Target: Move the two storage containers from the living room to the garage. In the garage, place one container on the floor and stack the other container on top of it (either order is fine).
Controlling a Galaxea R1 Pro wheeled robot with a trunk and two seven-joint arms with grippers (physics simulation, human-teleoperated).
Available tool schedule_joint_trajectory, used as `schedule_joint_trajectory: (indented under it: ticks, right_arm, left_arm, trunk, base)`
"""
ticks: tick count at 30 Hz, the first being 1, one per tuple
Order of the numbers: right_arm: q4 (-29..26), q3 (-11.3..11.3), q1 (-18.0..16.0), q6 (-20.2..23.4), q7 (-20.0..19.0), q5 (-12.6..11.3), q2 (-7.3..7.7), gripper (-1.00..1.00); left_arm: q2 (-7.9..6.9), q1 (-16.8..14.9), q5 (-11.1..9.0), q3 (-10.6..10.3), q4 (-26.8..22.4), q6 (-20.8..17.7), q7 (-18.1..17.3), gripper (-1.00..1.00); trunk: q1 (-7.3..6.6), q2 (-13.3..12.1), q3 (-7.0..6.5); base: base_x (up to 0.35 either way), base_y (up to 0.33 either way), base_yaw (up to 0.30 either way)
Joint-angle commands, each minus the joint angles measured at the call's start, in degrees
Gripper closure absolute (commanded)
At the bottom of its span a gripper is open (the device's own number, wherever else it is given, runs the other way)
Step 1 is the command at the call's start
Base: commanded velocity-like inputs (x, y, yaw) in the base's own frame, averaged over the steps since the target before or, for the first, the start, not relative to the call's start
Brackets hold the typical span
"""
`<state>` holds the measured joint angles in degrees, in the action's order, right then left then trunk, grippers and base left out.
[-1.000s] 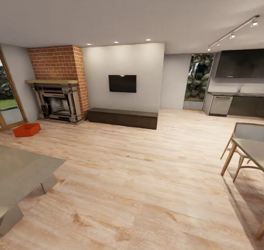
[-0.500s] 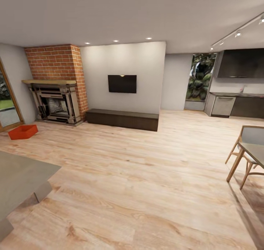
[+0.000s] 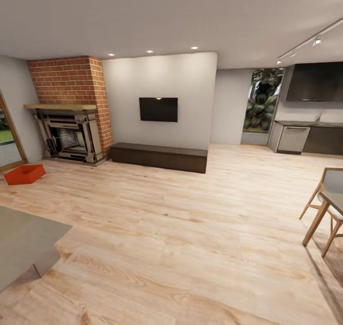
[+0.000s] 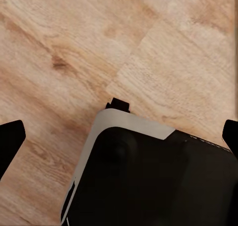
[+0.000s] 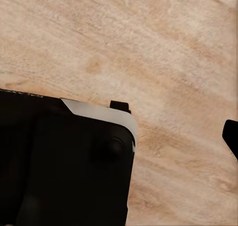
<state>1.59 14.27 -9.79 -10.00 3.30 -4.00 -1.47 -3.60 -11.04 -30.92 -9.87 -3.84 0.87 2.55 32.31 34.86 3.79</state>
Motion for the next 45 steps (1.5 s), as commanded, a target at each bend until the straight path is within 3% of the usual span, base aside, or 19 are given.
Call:
schedule_joint_trajectory:
  ticks: [1,14,30,45]
  right_arm:
    - [0.17,0.48,-0.09,-0.33,0.18,-0.45,-0.05,-1.0]
    - [0.17,0.43,-0.1,-0.62,-0.12,-0.39,0.36,-1.0]
    - [0.17,0.23,-0.09,-0.51,-0.27,-0.83,0.33,-1.0]
    - [0.17,0.57,-0.11,-0.29,0.47,-0.17,0.1,-1.0]
  left_arm:
    - [-0.01,-0.03,-0.45,-0.5,-0.04,0.09,0.19,-1.0]
    - [-0.01,-0.03,-0.45,-0.5,-0.02,0.1,0.21,-1.0]
    - [-0.01,-0.03,-0.45,-0.49,-0.02,0.02,0.18,-1.0]
    - [0.05,-0.03,-0.45,-0.5,-0.02,0.03,0.19,-1.0]
  trunk:
    - [0.05,0.08,0.1]
    - [0.05,0.08,0.1]
    - [0.05,0.08,0.1]
    - [0.05,0.08,0.1]
  base:
    - [0.324,0.0,0.0]
    - [0.324,0.0,0.016]
    - [0.324,0.0,0.243]
    - [0.324,0.0,0.012]
